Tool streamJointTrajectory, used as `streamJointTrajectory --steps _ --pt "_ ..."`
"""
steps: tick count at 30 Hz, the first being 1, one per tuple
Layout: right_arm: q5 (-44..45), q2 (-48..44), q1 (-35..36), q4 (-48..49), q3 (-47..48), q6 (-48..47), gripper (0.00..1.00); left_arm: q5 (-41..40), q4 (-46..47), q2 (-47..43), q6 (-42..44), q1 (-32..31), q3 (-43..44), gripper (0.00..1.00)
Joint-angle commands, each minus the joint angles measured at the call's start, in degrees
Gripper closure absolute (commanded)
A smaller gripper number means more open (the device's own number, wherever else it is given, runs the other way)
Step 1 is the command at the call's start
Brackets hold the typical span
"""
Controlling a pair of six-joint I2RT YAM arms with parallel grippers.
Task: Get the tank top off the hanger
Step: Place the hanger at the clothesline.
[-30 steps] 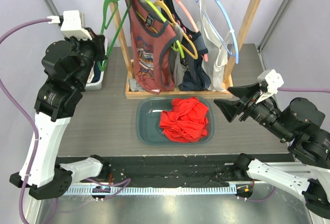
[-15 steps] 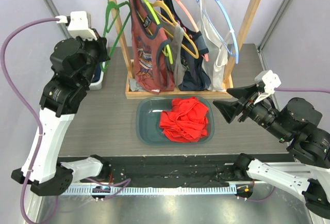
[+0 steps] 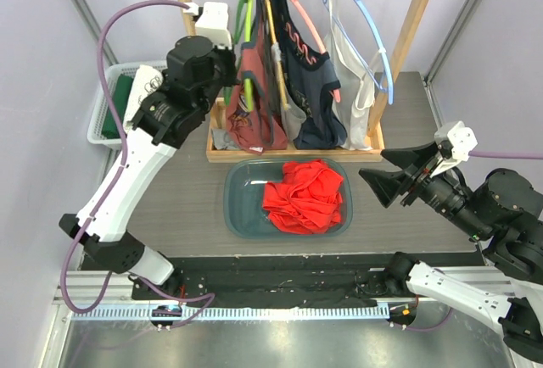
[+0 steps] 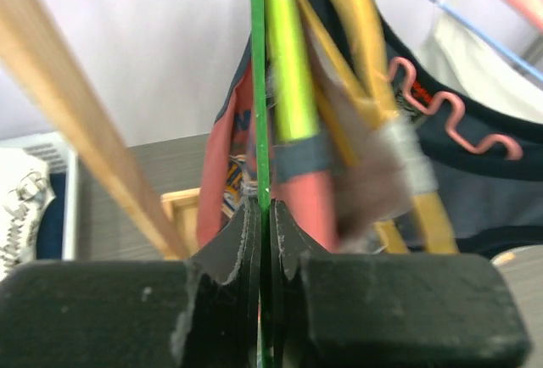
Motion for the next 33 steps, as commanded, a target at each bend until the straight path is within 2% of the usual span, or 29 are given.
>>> streamJointTrajectory --steps 1,13,18,26,33 --pt "1.13 0.24 -0.15 0.49 1.72 0.57 0.30 -0.25 5.84 1.32 0.89 -3.34 5.41 1.00" --pt "3.32 -0.46 -0.15 -2.14 2.68 -0.05 0.30 -1.57 6.19 11.87 2.12 -14.60 16.05 1.00" --pt "3.68 -0.64 -0.06 -3.29 3.30 -0.14 0.30 -3.23 7.42 12.49 4.93 -14.77 16.49 1.00" --pt "3.06 0.59 -0.15 -3.47 3.74 -0.58 0.30 -7.01 11.11 6.51 13.80 -12.67 12.10 1.00" --pt "1.83 1.47 -0.15 -3.29 3.65 -0.40 0.30 -7.54 10.15 0.28 14.51 -9.85 7.27 1.00"
